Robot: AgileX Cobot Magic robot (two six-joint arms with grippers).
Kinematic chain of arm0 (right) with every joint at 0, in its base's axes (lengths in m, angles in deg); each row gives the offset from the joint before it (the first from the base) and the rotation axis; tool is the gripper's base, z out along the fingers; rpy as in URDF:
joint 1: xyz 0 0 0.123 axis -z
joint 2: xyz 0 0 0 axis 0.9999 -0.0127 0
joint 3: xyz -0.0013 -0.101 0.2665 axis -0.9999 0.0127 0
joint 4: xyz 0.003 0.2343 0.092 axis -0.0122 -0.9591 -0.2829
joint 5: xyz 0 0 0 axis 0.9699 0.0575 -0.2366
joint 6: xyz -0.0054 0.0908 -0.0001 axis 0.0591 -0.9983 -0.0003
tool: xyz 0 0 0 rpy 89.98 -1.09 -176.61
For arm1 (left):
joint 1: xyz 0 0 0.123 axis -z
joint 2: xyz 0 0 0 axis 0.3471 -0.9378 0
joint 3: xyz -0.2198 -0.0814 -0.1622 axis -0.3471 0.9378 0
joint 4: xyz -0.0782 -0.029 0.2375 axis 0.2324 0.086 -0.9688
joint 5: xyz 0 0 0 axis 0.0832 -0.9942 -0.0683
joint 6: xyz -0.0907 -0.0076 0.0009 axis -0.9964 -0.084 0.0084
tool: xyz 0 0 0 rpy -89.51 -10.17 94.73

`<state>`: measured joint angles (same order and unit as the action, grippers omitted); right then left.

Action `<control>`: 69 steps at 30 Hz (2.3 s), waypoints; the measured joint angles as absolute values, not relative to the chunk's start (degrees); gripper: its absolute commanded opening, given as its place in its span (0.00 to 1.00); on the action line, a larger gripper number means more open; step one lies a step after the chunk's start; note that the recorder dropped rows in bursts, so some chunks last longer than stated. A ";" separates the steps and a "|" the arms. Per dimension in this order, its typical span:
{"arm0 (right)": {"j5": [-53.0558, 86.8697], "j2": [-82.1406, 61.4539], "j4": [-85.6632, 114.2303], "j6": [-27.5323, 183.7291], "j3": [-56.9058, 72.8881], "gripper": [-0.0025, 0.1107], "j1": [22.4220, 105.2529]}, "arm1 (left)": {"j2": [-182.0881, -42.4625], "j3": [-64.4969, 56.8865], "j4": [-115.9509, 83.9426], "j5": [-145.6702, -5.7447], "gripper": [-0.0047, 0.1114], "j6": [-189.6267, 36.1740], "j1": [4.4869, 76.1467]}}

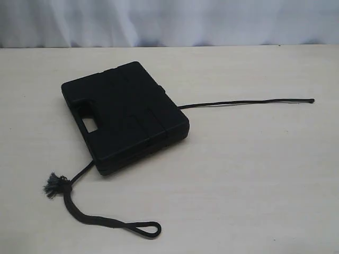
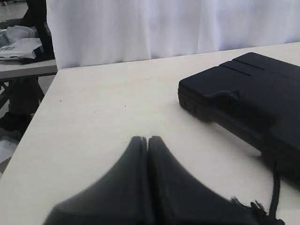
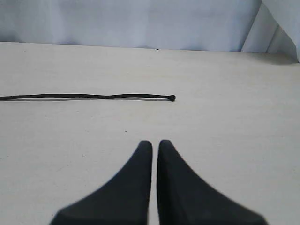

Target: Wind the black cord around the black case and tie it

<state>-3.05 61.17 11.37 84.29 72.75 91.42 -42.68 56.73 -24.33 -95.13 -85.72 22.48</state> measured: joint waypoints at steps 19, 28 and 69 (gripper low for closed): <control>-1.57 61.17 13.40 84.29 72.75 0.06 91.42 | -42.68 56.73 -21.18 -86.10 0.04 -89.54 22.48; 18.12 61.17 13.40 84.29 72.79 0.06 91.42 | -42.58 56.73 7.39 -68.89 0.04 -95.67 22.48; 16.36 61.17 -11.16 61.95 72.79 0.06 91.42 | -144.89 -13.24 -9.93 -124.69 0.04 -92.67 22.35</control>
<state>16.36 61.17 -11.16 61.95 72.79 91.42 -144.89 -13.24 -9.93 -124.69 -92.67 22.35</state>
